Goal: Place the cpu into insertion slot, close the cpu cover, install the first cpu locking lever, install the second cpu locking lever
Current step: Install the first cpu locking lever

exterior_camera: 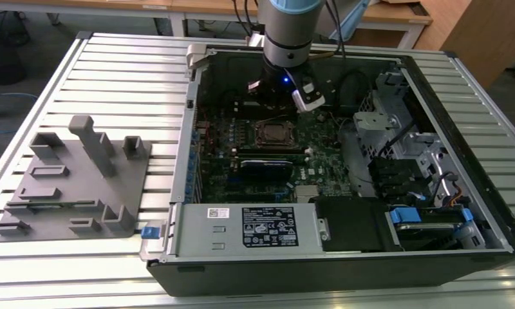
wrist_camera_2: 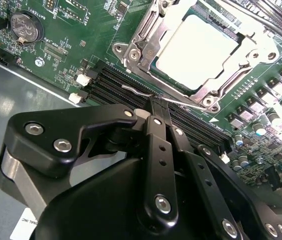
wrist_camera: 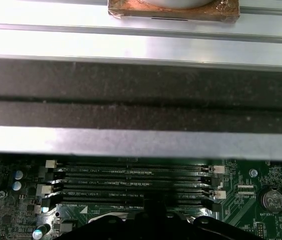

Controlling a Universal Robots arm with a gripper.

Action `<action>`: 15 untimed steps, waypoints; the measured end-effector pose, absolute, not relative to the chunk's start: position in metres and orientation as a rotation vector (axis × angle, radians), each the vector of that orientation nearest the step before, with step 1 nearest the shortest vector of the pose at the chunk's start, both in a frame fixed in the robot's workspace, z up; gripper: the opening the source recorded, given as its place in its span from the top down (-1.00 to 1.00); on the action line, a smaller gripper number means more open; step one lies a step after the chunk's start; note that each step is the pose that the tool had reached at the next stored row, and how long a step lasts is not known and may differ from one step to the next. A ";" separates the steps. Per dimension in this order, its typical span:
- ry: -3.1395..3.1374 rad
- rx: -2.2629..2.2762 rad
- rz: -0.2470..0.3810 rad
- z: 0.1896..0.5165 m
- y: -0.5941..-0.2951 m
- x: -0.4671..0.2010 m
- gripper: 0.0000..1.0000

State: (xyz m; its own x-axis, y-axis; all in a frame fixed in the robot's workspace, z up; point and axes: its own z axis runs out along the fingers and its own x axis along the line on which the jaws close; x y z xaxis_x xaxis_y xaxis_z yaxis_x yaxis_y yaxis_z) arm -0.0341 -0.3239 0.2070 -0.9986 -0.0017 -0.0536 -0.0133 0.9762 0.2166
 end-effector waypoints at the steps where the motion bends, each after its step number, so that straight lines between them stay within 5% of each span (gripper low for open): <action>1: 3.070 -0.011 0.337 0.207 -0.324 -0.034 0.79; 15: 3.070 -0.011 0.335 0.201 -0.324 -0.034 0.79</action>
